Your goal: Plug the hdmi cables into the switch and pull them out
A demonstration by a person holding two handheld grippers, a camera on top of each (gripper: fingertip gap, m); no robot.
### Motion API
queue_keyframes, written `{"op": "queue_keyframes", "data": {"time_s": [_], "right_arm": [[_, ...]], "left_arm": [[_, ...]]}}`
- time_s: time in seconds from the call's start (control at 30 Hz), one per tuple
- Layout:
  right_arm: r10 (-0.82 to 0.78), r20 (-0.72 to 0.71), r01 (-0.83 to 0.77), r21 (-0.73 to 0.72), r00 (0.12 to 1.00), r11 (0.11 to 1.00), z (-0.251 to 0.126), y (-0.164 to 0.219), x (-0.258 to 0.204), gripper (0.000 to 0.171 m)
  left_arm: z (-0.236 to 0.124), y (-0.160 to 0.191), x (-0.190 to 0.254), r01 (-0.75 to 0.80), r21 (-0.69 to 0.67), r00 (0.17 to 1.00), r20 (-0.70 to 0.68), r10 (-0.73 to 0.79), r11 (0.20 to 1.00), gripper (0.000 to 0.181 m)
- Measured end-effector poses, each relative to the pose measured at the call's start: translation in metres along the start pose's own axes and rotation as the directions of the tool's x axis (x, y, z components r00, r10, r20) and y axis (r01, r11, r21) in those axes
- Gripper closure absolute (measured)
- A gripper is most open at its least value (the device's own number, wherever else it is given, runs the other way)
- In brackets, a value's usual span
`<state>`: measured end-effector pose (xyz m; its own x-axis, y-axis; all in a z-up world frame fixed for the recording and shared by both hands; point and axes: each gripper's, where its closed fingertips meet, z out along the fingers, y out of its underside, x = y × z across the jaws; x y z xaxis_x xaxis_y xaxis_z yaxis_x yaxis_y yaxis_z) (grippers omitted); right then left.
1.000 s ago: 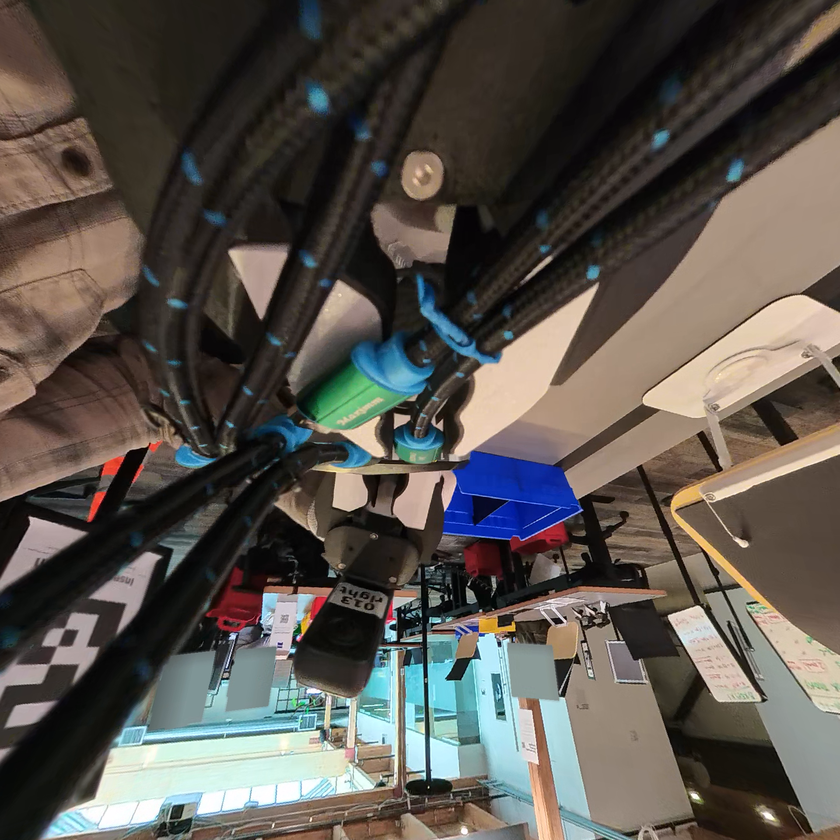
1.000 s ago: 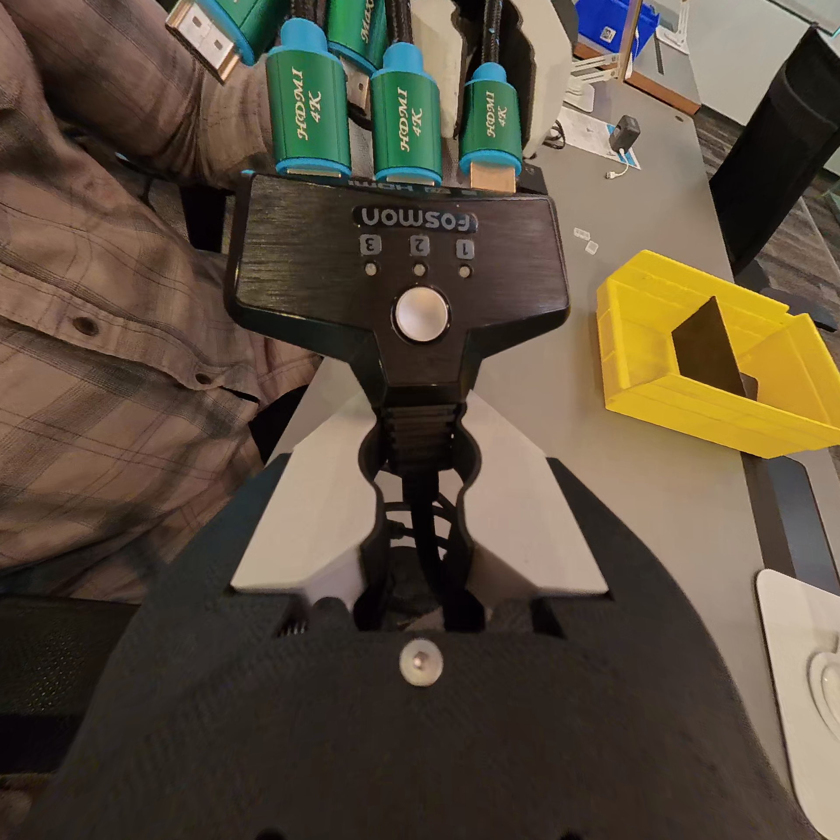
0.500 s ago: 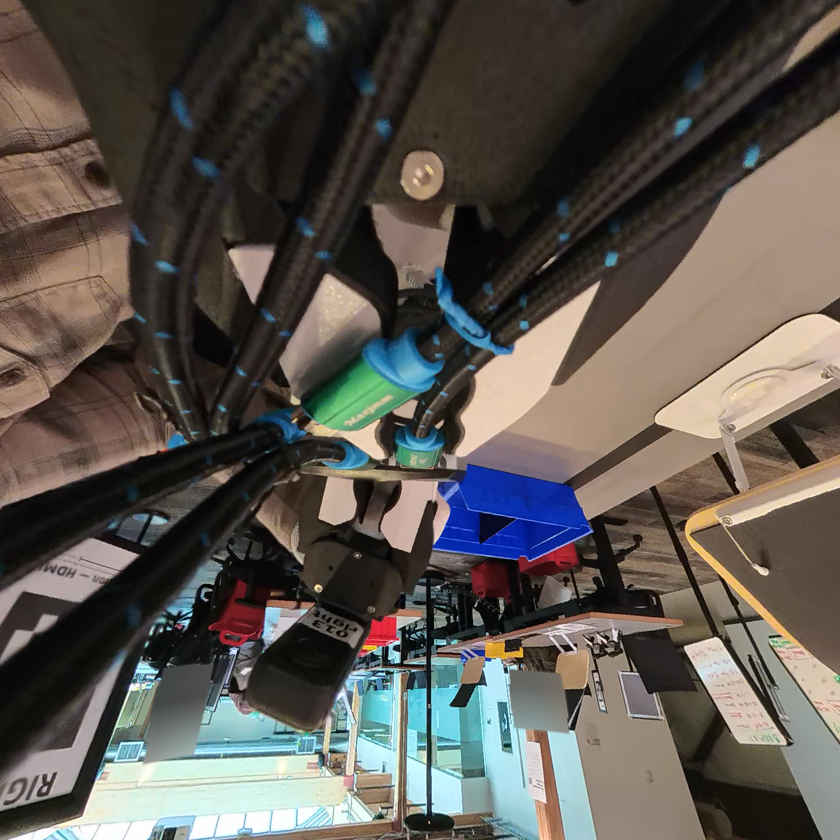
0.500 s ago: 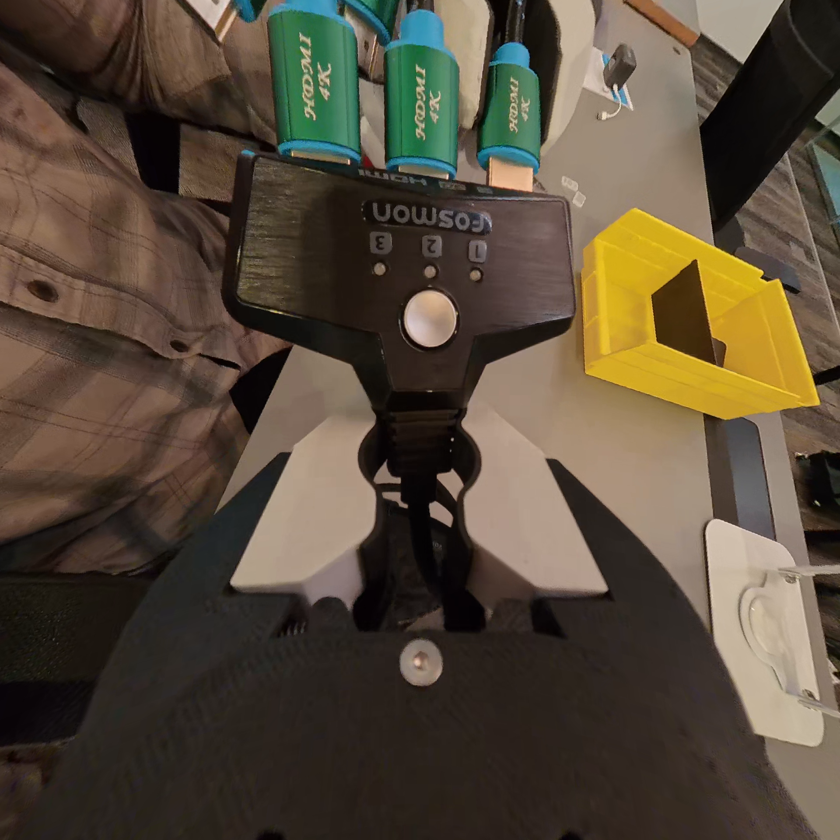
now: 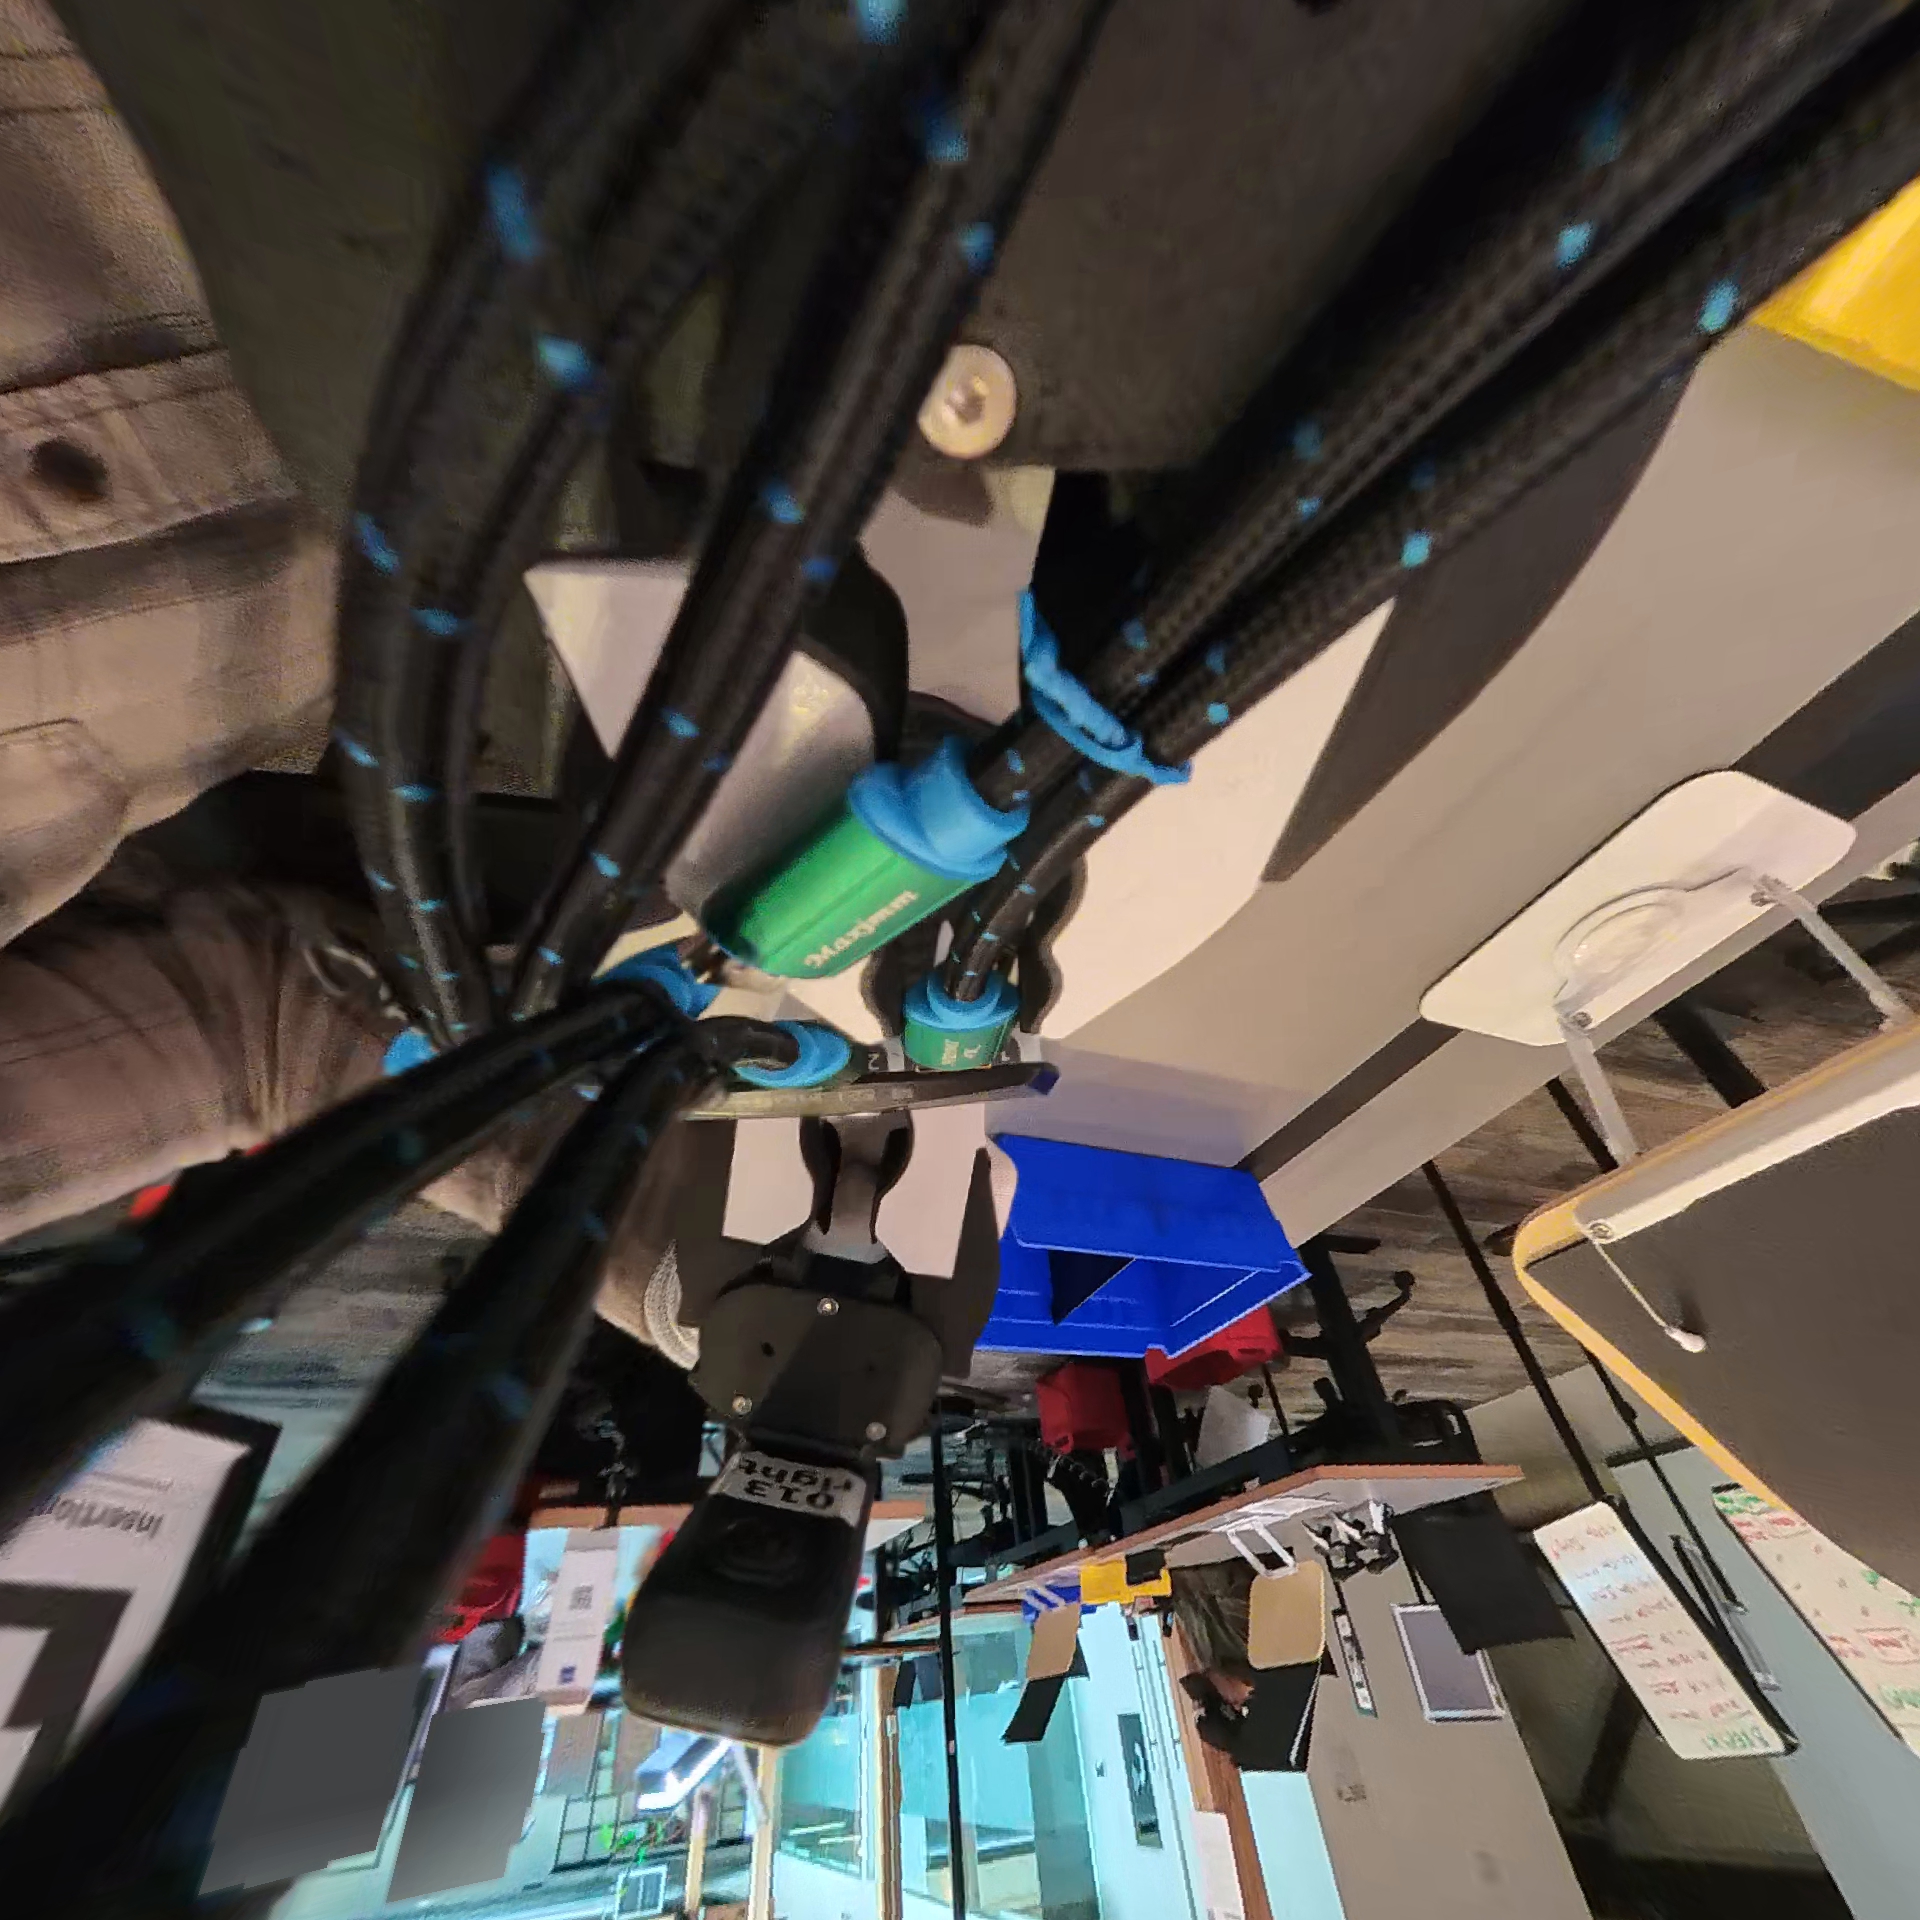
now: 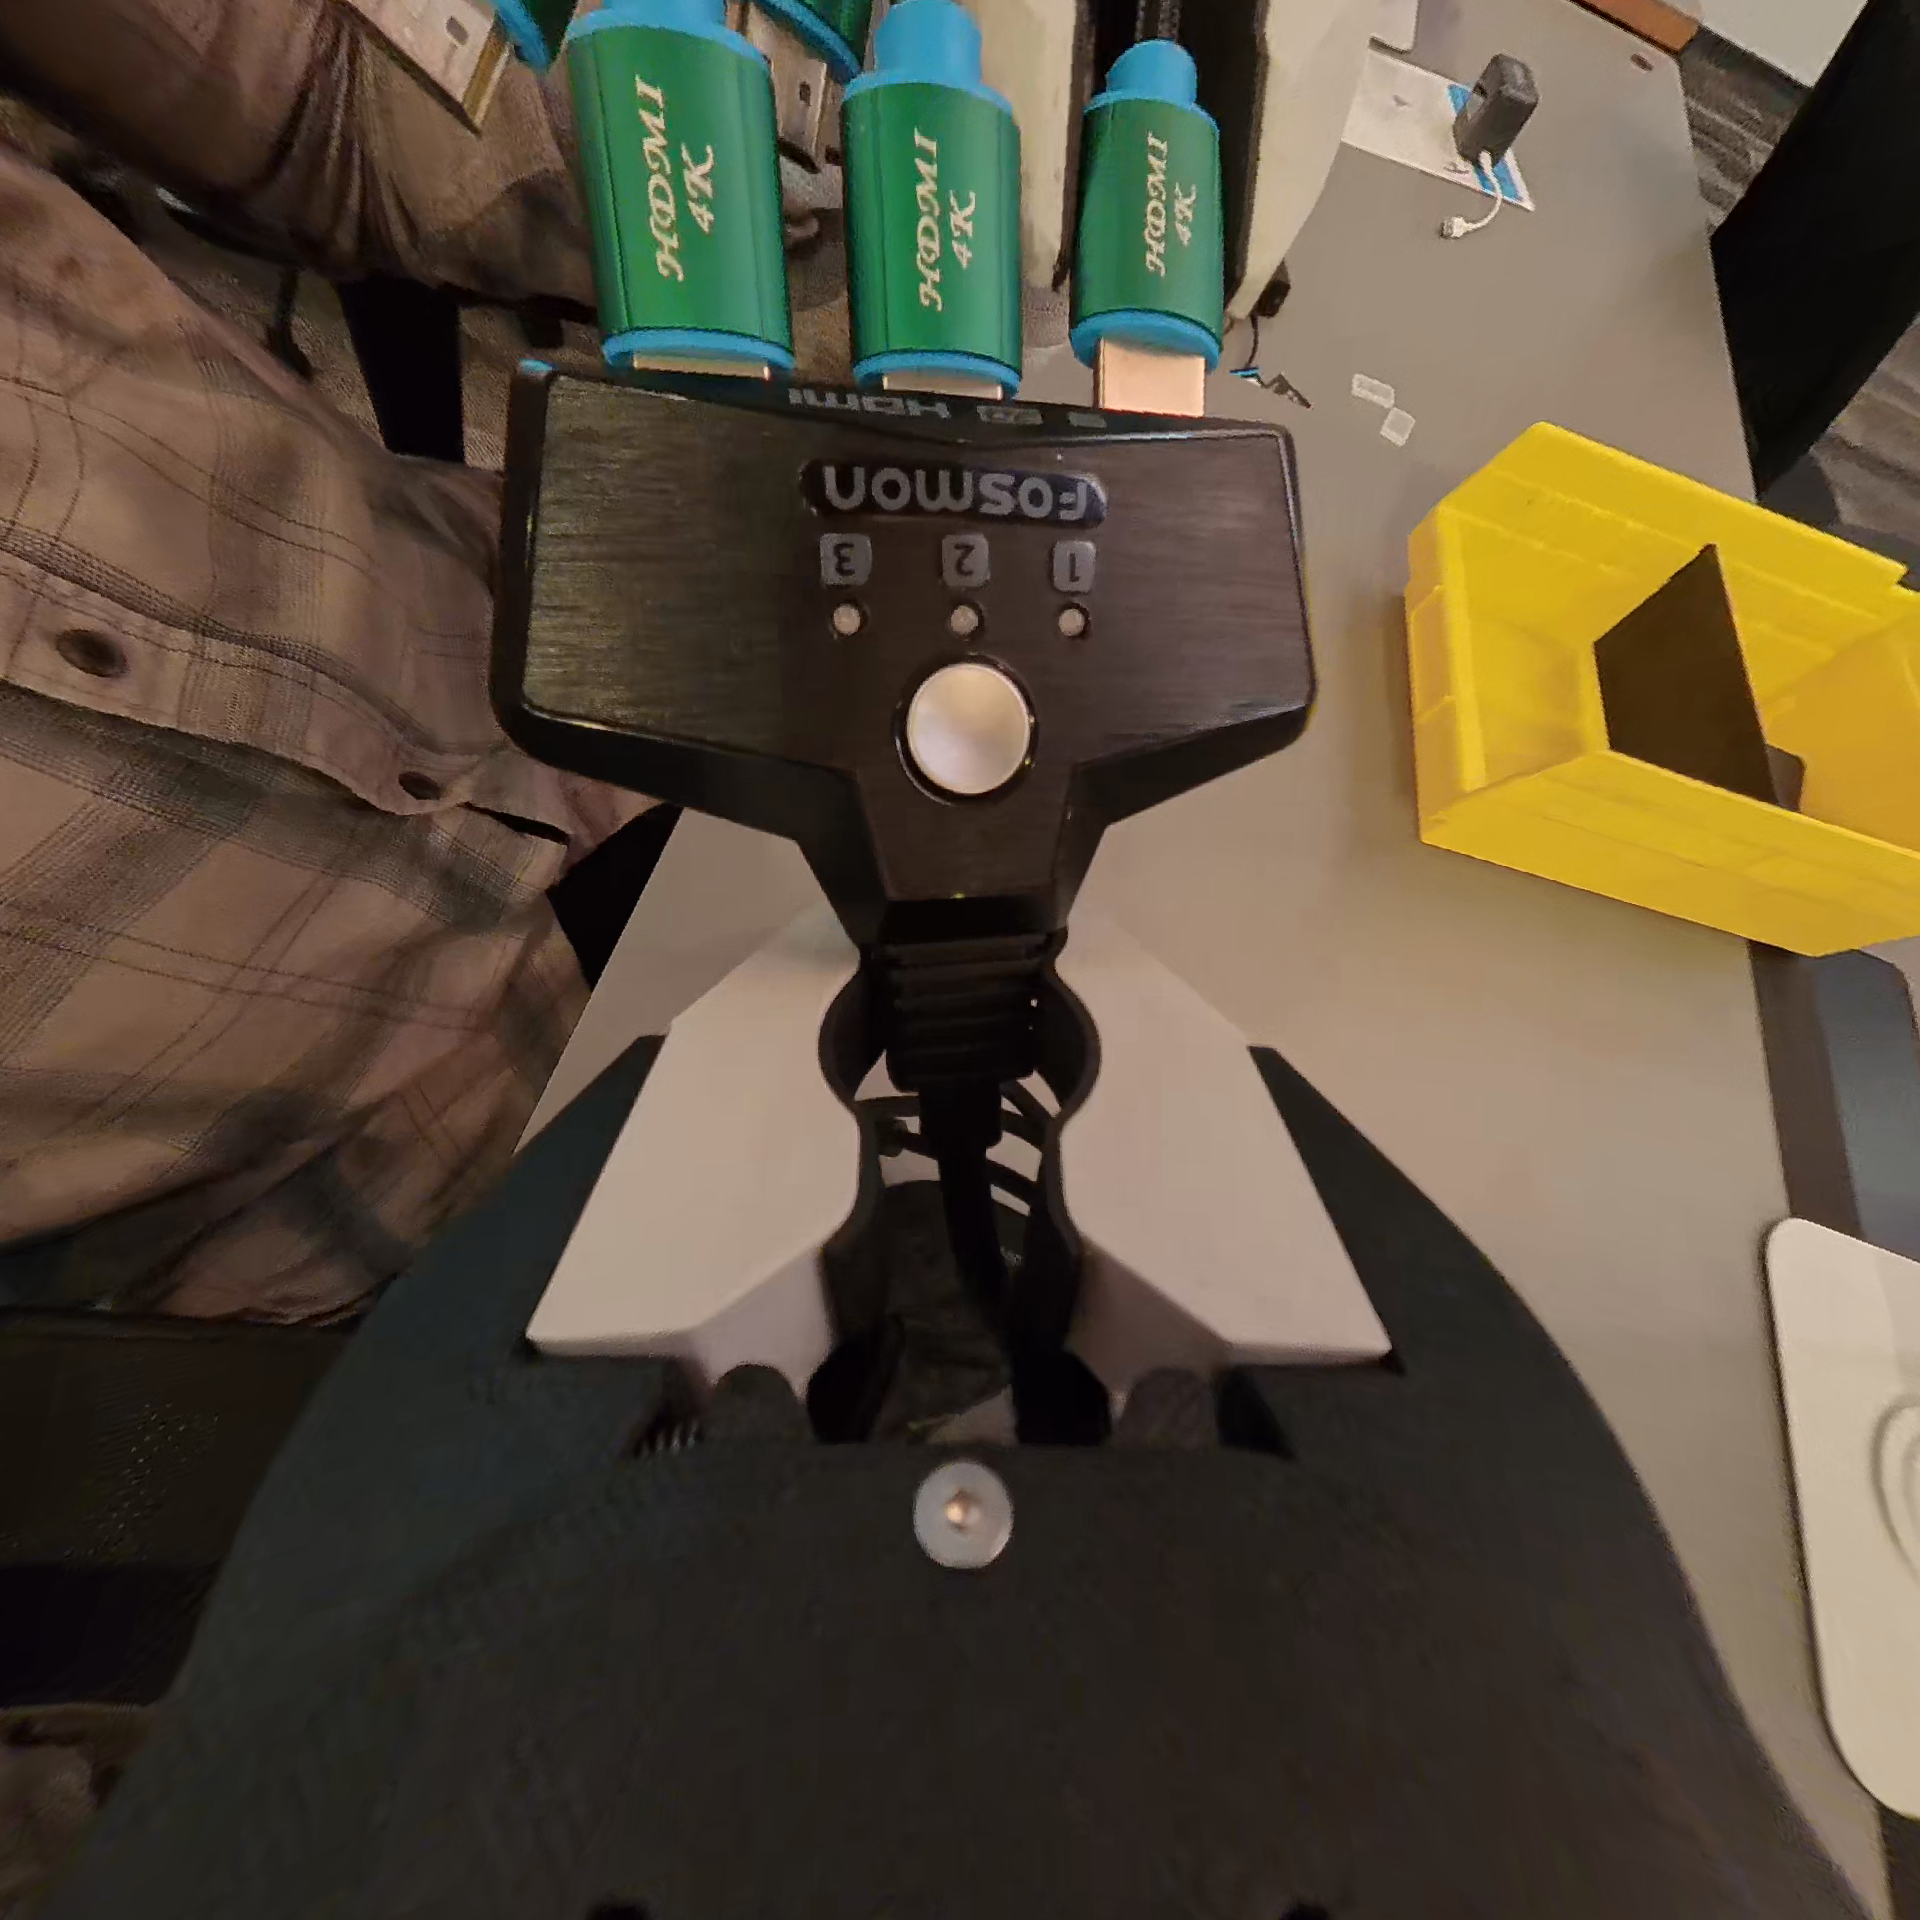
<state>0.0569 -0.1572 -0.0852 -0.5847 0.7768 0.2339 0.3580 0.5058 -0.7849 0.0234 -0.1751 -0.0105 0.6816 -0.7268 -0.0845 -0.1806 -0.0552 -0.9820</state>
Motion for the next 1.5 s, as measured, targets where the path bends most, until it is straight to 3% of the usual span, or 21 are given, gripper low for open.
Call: {"op": "queue_keyframes", "data": {"time_s": [0.37, 0.63, 0.87, 1.07, 1.5], "right_arm": [[0.011, 0.079, -0.017, 0.073, 0.997, 0.997, 0.0, -0.002, -0.007, 0.15], [0.015, 0.127, -0.025, 0.08, 0.992, 0.996, -0.001, -0.004, -0.017, 0.15], [0.008, 0.17, -0.016, 0.042, 0.985, 0.999, 0.002, 0.004, -0.028, 0.15], [0.003, 0.17, -0.004, 0.002, 0.985, 1.0, -0.001, 0.01, -0.037, 0.15], [0.026, 0.134, -0.033, 0.05, 0.991, 0.998, -0.008, 0.01, -0.035, 0.152]], "left_arm": [[0.001, 0.001, 0.005, -0.291, -0.014, 0.955, 0.05, 0.291, 0.957, 0.161], [0.002, -0.003, 0.012, -0.514, -0.002, 0.852, 0.117, 0.511, 0.858, 0.161], [0.005, 0.002, 0.024, -0.629, -0.067, 0.773, 0.058, 0.632, 0.775, 0.163], [0.009, 0.008, 0.032, -0.669, -0.113, 0.74, -0.004, 0.672, 0.735, 0.163], [0.02, 0.013, 0.026, -0.608, -0.037, 0.794, -0.025, 0.607, 0.793, 0.164]]}}
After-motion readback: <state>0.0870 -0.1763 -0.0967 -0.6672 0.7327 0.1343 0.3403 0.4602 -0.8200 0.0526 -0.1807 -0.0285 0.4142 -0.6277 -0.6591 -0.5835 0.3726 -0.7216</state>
